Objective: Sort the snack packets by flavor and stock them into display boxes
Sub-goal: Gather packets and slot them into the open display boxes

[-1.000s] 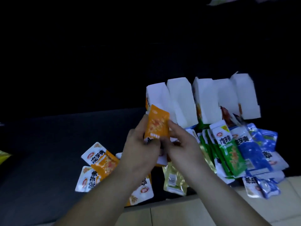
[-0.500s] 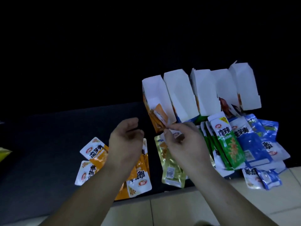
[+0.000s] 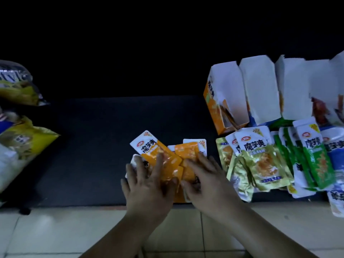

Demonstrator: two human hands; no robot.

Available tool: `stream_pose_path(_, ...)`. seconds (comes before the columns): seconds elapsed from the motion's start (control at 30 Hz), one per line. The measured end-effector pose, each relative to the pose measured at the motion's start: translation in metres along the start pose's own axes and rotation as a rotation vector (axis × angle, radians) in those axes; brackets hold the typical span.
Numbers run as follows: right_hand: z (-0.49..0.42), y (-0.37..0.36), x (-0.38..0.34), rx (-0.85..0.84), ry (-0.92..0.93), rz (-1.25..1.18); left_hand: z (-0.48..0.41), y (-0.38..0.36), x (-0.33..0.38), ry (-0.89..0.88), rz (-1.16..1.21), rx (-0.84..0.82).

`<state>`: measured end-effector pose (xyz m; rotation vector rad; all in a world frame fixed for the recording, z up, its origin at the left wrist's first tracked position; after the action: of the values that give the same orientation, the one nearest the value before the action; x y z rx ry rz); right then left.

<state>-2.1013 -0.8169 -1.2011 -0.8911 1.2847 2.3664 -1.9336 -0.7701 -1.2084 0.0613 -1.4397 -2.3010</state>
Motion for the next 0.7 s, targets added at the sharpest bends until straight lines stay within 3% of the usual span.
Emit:
stream_pose_path(0.13, -0.006, 0.005, -0.003, 0.120, 0.072, 0.082, -0.010, -0.005, 0.008, -0.163, 0.032, 0.066)
stream_pose_path(0.27, -0.010, 0.022, 0.002, 0.202, 0.082, 0.031, -0.011, -0.008, 0.005, -0.392, 0.264, 0.281)
stream_pose_path(0.4, -0.014, 0.018, 0.000, 0.191, 0.099, 0.175, -0.006, -0.006, 0.022, -0.554, 0.421, 0.252)
stream_pose_path(0.43, -0.014, 0.019, 0.000, 0.211, 0.107, 0.182, -0.006, -0.003, 0.024, -0.531, 0.511, 0.237)
stream_pose_path(0.5, -0.014, 0.018, 0.006, 0.249, 0.143, 0.165, -0.009, 0.007, 0.013, -0.303, 0.687, 0.280)
stream_pose_path(0.57, -0.014, 0.018, 0.015, 0.252, 0.131, 0.101, -0.007, 0.011, -0.002, -0.057, 0.649, 0.310)
stream_pose_path(0.7, -0.011, 0.021, 0.021, 0.266, 0.115, -0.020, 0.000, 0.004, 0.001, 0.106, 0.598, 0.114)
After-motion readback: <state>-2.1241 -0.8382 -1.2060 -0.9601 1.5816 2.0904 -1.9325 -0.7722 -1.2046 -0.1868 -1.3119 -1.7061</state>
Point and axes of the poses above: each hand's wrist, its own z-axis away from the middle knuckle, its own y-axis out of the back of the hand, x = y × z, the point moved 6 cm from there along -z, towards the middle knuckle, and after that the axes turned 9 degrees about -z, right-handed, at the moved point
